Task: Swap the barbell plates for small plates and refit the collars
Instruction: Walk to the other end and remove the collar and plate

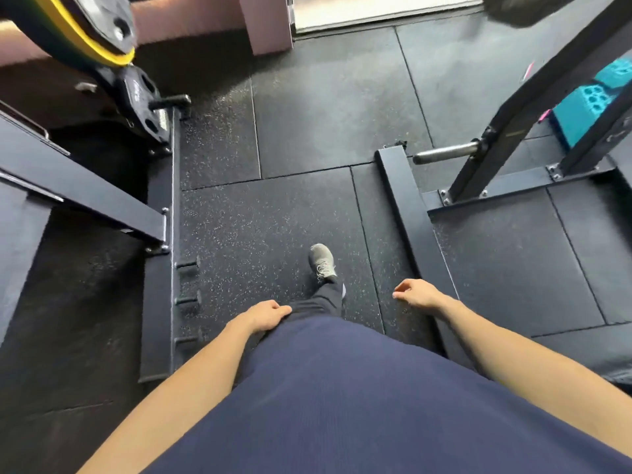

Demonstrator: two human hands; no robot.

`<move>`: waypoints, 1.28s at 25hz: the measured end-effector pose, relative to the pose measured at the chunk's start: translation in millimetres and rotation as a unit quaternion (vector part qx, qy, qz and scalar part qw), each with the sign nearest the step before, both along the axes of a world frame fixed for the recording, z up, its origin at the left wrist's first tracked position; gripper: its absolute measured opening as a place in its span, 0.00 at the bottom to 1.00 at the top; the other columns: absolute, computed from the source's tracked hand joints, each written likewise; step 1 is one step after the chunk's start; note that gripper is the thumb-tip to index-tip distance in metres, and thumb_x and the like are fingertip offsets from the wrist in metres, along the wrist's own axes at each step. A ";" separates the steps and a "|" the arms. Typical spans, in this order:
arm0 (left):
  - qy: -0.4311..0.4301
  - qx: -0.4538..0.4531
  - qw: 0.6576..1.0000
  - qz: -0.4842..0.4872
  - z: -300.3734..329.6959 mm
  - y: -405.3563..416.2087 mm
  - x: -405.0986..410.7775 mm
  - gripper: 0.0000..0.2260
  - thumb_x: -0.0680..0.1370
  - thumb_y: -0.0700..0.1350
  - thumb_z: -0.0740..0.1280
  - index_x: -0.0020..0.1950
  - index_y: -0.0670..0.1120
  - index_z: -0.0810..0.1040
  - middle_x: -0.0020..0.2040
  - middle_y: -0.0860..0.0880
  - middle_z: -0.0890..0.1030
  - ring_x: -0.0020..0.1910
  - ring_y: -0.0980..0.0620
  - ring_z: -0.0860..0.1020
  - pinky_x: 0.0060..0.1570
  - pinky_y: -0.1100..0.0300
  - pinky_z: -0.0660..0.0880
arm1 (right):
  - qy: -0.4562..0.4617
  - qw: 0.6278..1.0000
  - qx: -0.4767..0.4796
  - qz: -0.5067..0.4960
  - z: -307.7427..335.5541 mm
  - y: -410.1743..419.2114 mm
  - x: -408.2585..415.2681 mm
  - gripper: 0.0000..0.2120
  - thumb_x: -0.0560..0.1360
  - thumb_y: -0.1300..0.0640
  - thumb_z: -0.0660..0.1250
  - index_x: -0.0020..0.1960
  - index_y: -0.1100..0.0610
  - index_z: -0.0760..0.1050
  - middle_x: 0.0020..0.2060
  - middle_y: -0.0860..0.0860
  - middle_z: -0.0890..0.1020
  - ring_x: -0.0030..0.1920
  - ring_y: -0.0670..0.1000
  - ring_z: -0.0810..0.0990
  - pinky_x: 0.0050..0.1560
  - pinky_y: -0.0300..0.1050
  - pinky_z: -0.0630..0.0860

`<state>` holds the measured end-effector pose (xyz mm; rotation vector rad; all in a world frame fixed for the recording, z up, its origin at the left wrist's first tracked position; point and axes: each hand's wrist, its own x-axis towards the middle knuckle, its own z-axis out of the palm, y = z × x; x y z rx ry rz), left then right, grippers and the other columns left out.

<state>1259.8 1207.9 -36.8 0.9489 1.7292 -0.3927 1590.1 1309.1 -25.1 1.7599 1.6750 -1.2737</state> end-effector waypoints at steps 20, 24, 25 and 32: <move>-0.015 0.054 0.826 0.561 27.8 292.3 -95.4 0.15 0.80 0.57 0.57 0.57 0.48 0.72 0.53 0.46 0.75 0.52 0.47 0.75 0.54 0.52 0.72 | 0.026 0.883 0.021 0.469 22.9 465.5 -294.6 0.13 0.78 0.55 0.63 0.58 0.62 0.78 0.57 0.58 0.81 0.58 0.58 0.78 0.53 0.44 0.73; 0.034 0.099 0.762 0.639 39.1 318.4 -66.5 0.14 0.80 0.55 0.61 0.57 0.46 0.74 0.48 0.47 0.76 0.45 0.50 0.72 0.47 0.58 0.68 | 0.049 0.812 0.028 0.581 24.3 508.0 -344.7 0.15 0.78 0.51 0.64 0.61 0.58 0.77 0.58 0.55 0.81 0.58 0.57 0.79 0.55 0.45 0.73; 0.052 0.113 0.744 0.656 40.1 321.8 -62.6 0.14 0.80 0.55 0.63 0.57 0.46 0.75 0.49 0.47 0.77 0.45 0.50 0.72 0.48 0.57 0.68 | 0.056 0.797 0.027 0.601 27.0 511.5 -355.9 0.15 0.78 0.50 0.64 0.60 0.57 0.77 0.58 0.56 0.82 0.57 0.57 0.80 0.56 0.46 0.74; 0.180 0.202 0.623 0.734 105.8 313.1 -96.3 0.20 0.80 0.59 0.59 0.65 0.47 0.72 0.60 0.48 0.76 0.54 0.48 0.74 0.53 0.56 0.68 | 0.156 0.741 0.032 0.653 92.2 486.7 -451.4 0.17 0.80 0.50 0.60 0.62 0.58 0.75 0.59 0.57 0.80 0.60 0.57 0.78 0.57 0.44 0.72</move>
